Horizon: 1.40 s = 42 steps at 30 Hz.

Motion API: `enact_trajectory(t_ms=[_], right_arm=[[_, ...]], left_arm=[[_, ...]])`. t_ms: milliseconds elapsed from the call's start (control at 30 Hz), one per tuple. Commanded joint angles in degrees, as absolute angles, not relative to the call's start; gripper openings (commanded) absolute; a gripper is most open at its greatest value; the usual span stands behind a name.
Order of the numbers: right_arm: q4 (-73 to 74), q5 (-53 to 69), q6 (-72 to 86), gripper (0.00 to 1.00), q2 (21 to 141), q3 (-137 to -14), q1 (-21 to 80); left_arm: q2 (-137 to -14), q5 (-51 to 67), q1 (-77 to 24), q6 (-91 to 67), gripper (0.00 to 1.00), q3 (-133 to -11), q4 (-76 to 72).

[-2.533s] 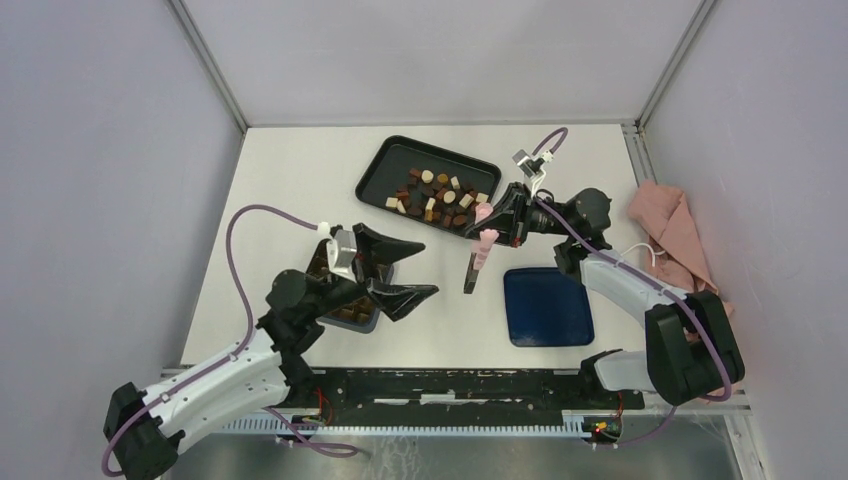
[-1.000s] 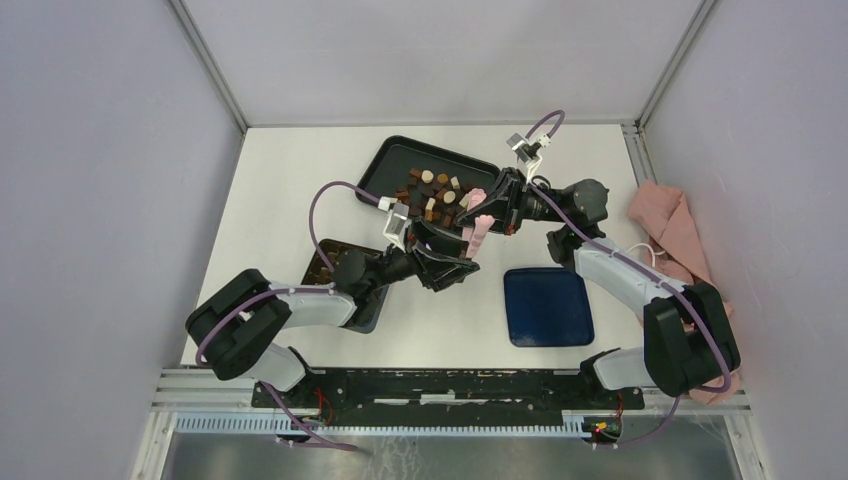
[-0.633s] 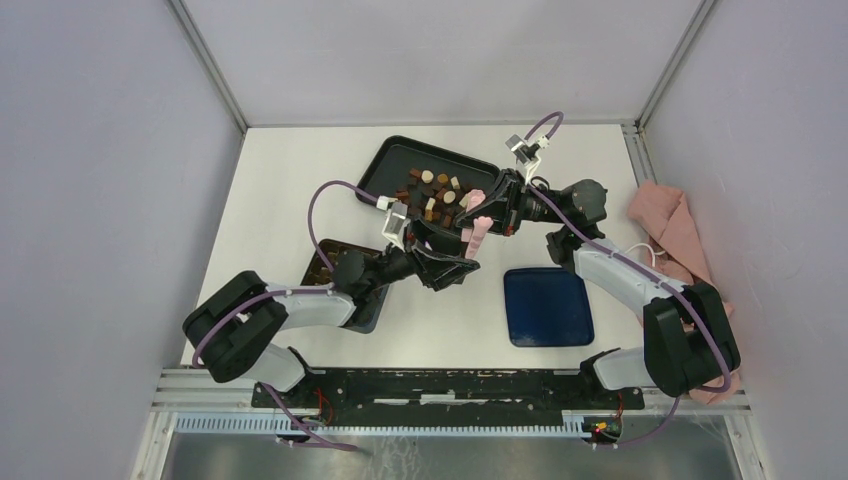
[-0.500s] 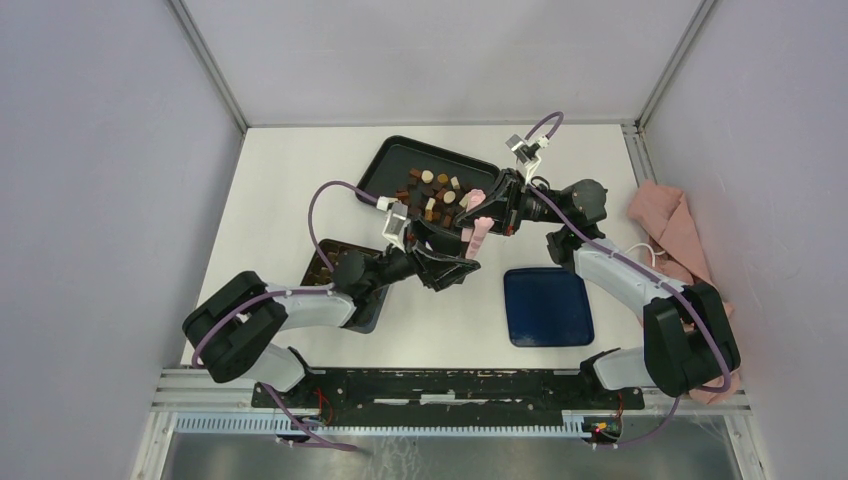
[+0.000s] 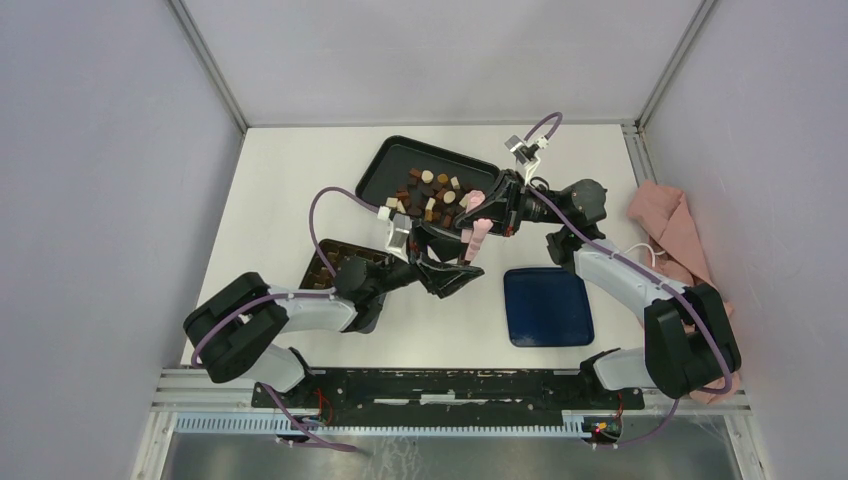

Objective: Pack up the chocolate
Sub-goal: Pick up the clamp at the center of the board.

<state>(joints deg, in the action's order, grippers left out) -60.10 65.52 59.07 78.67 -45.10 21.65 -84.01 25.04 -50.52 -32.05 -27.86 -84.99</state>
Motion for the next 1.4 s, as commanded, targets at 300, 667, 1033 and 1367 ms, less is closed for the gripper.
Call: enact_trajectory(t_ms=[300, 667, 1033, 1367], right_arm=[[-63.7, 63.8, 60.7, 0.0, 76.9, -44.2, 21.9], [-70.0, 62.9, 65.1, 0.0, 76.8, -42.4, 22.0], [-72.2, 62.1, 66.9, 0.0, 76.8, -41.3, 22.0], [-73.7, 61.4, 68.0, 0.0, 76.8, -40.6, 21.9]], left_arm=[[-86.9, 22.9, -52.2, -28.5, 0.65, -27.2, -99.6], [-84.9, 21.1, -52.5, -28.9, 0.63, -28.0, -99.6], [-83.4, 20.8, -52.5, -30.3, 0.63, -28.9, -99.6], [-83.2, 20.7, -52.8, -30.5, 0.61, -29.3, -99.6]])
